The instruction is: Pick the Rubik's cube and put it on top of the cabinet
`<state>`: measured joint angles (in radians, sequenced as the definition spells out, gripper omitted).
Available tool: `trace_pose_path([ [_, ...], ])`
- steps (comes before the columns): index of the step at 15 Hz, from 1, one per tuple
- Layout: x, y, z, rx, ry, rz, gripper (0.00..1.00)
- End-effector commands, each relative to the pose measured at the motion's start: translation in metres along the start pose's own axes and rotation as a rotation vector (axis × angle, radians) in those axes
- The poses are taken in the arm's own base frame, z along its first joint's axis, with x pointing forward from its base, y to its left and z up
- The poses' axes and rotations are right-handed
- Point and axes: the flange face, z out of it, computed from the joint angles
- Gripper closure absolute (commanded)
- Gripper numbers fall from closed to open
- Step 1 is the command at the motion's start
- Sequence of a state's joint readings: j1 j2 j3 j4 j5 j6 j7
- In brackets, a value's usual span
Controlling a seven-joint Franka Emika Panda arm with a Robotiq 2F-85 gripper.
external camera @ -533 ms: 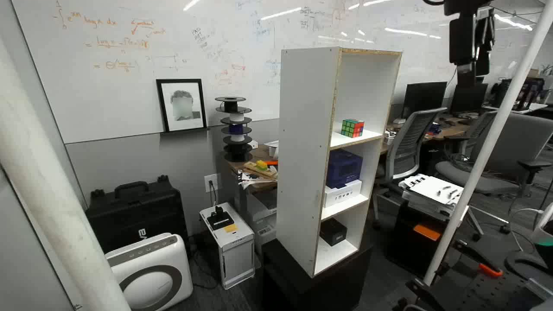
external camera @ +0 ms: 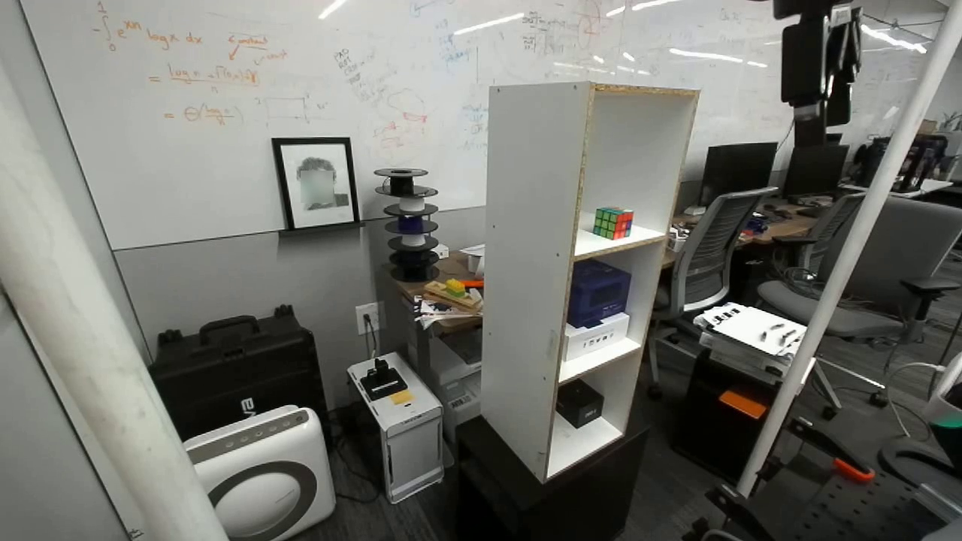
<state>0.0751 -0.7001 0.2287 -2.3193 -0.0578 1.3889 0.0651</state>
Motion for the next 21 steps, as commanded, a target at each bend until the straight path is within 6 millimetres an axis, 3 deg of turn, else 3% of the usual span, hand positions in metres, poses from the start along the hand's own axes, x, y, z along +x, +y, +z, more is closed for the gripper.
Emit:
trace_pose_path([
  [1,0.0,0.0,-0.001,0.0,-0.001,0.0,0.0],
  [7,0.0,0.0,-0.001,0.0,-0.001,0.0,0.0],
  [9,0.006,0.013,0.008,0.02,0.056,0.028,0.0],
  [16,0.027,0.12,0.048,0.045,0.319,0.168,0.0],
  [21,0.063,0.174,0.079,0.097,0.521,0.277,0.0],
])
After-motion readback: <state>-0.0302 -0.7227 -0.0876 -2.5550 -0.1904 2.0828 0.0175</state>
